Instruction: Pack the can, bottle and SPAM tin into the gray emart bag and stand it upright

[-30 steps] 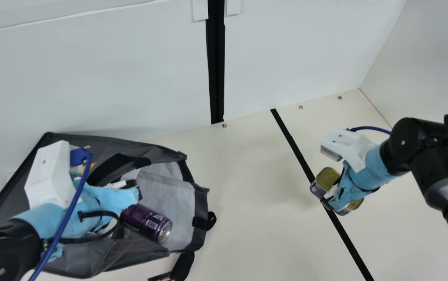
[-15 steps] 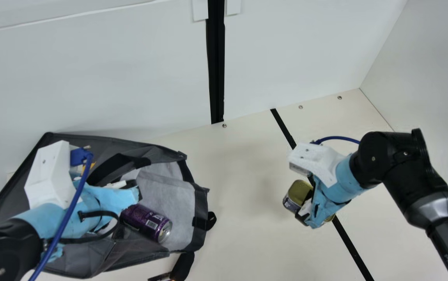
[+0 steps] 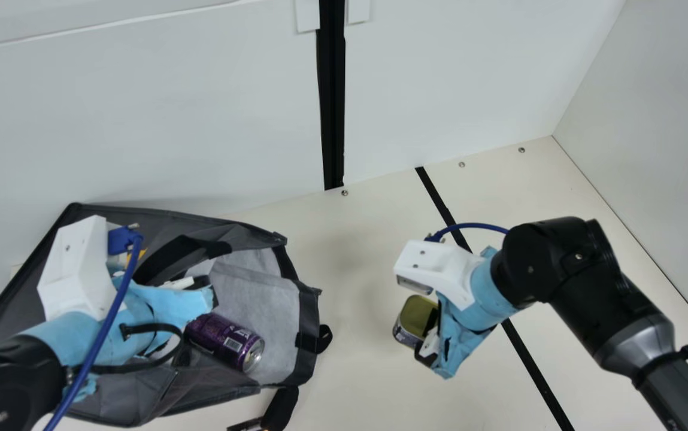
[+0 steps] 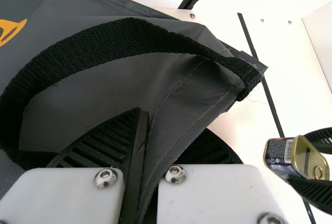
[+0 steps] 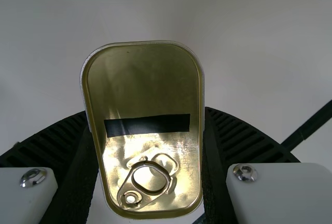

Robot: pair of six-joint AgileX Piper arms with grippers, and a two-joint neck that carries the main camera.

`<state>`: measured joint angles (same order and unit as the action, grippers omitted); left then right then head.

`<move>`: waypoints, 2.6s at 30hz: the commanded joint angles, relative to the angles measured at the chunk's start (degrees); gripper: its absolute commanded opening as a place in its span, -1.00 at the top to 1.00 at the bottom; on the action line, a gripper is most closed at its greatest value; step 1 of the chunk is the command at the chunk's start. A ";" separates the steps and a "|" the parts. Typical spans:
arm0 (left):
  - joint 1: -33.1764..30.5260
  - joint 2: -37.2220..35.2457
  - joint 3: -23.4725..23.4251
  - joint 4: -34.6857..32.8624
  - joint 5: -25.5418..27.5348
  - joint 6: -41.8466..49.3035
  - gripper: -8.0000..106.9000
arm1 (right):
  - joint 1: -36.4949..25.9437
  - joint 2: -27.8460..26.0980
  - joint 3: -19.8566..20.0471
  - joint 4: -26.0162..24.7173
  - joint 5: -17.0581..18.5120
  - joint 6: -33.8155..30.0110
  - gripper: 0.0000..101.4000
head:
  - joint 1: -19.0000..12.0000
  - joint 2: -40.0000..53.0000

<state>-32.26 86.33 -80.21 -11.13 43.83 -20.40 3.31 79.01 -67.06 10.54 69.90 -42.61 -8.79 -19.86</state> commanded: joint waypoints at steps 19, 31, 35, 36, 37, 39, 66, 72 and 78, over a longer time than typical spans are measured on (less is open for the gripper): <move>0.00 0.00 0.00 0.00 0.00 0.00 1.00 | 13.24 0.10 -0.63 2.69 0.00 6.40 1.00 | -1.21 -0.14; 0.00 0.00 0.00 0.00 0.00 0.00 1.00 | 16.25 -0.84 -0.46 4.11 0.00 7.83 1.00 | -1.21 -0.14; 0.00 0.00 0.00 0.00 0.00 0.00 1.00 | 15.71 -1.67 -1.03 5.76 0.00 7.50 1.00 | -1.21 -0.14; 0.00 0.00 0.00 0.00 0.00 0.00 1.00 | 15.44 -1.86 -1.08 6.35 -0.15 7.36 1.00 | -1.21 -0.14; 0.00 0.00 0.00 0.00 0.00 0.00 1.00 | 15.27 -1.99 -0.77 6.99 -0.75 7.17 1.00 | -1.21 -0.14; 0.00 0.00 0.00 0.00 0.00 0.00 1.00 | 14.78 -2.28 0.06 8.54 -2.18 6.88 1.00 | -1.21 -0.14; 0.00 0.00 0.00 0.00 0.00 0.00 1.00 | 15.36 0.22 9.19 36.51 -26.20 -7.69 1.00 | -1.21 -0.14; 0.00 0.00 0.00 0.00 0.00 0.00 1.00 | 16.78 4.25 7.46 39.99 -28.93 -11.00 1.00 | -1.21 -0.14; 0.00 0.00 0.00 0.00 0.00 0.00 1.00 | 18.17 8.57 4.44 42.33 -30.69 -13.10 1.00 | -1.21 -0.14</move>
<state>-32.26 86.33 -80.21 -11.13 43.83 -20.40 21.31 86.75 -62.01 52.61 39.13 -55.65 -8.79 -19.86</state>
